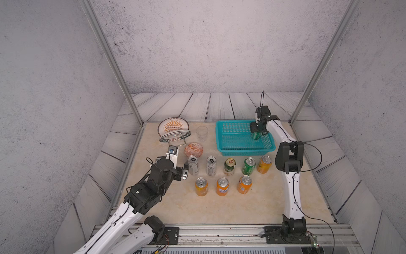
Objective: Take out the drinks from the basket
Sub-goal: Pick up the drink from the basket, then place the drink at the center of the board.
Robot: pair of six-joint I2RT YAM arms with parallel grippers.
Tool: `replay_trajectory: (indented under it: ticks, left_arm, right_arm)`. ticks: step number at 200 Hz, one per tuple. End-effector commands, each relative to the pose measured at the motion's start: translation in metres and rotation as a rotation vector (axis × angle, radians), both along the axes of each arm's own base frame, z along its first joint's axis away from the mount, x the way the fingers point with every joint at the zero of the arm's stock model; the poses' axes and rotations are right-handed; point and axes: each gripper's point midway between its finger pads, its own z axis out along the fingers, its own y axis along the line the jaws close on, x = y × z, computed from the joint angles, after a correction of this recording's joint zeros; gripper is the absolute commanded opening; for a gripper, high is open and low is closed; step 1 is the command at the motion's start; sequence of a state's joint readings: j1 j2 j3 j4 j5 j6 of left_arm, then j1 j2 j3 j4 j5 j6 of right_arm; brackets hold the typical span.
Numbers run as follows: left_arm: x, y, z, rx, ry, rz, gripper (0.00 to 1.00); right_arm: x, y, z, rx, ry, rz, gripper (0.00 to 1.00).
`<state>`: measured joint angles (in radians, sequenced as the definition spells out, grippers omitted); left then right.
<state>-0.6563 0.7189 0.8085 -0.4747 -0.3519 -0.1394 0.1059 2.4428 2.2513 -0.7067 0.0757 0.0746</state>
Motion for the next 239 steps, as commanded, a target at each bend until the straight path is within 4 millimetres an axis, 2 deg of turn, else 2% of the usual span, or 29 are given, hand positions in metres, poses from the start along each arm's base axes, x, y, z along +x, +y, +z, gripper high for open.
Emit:
replay_trajectory:
  ticks: [1, 76, 156, 199, 239]
  left_arm:
    - [0.001, 0.003, -0.002, -0.002, -0.002, 0.014, 0.99]
    - [0.001, 0.002, -0.003, -0.002, -0.001, 0.012, 0.99]
    - [0.001, 0.001, -0.004, -0.013, -0.005, 0.010, 0.99]
    - [0.001, 0.001, -0.003, -0.019, -0.007, 0.007, 0.99]
    - [0.000, 0.001, -0.003, -0.020, -0.007, 0.004, 0.99]
  right_arm:
    - [-0.011, -0.001, 0.055, 0.018, -0.078, 0.012, 0.62]
    - [-0.050, 0.002, 0.123, 0.077, -0.201, 0.014, 0.60]
    - [-0.120, 0.007, 0.198, 0.129, -0.304, 0.033, 0.60]
    - [-0.175, 0.007, 0.219, 0.128, -0.330, 0.038, 0.60]
    - [-0.229, 0.011, 0.216, 0.152, -0.324, 0.045, 0.60]
